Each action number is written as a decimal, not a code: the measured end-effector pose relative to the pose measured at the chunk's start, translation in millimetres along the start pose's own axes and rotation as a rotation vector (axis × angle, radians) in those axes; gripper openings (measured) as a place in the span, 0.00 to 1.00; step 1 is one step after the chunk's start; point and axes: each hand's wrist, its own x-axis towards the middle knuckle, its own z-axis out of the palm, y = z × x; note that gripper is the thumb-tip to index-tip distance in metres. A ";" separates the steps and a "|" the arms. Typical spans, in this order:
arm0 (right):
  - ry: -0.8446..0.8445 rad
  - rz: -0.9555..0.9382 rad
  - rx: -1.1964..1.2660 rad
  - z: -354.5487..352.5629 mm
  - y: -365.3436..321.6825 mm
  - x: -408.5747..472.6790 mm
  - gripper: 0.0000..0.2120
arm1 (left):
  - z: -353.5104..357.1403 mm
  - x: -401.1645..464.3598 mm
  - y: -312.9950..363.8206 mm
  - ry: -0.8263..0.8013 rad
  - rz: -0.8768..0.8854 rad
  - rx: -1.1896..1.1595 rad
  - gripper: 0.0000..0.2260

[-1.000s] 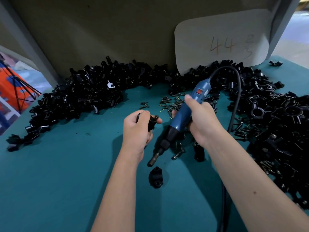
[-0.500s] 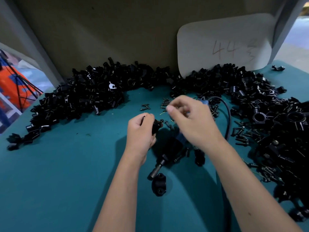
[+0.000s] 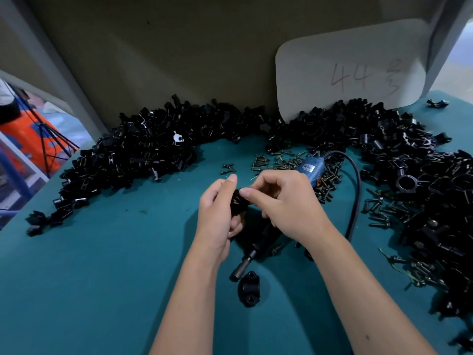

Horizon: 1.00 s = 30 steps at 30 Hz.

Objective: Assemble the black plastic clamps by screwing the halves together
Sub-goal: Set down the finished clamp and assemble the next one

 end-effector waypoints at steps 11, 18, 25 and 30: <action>-0.111 -0.065 0.163 -6.6 -0.9 1.0 0.08 | 10.0 0.0 1.0 0.130 -0.044 -0.019 0.19; 0.000 -0.027 0.154 -1.0 1.1 0.5 0.07 | 13.0 -2.0 -1.9 0.092 0.000 -0.015 0.21; -0.020 -0.061 0.235 5.3 -3.4 -0.7 0.06 | 16.8 -0.7 0.9 0.146 0.016 -0.027 0.26; -0.006 -0.048 0.305 2.1 1.5 0.7 0.08 | 19.0 -1.5 1.0 0.076 0.033 0.049 0.29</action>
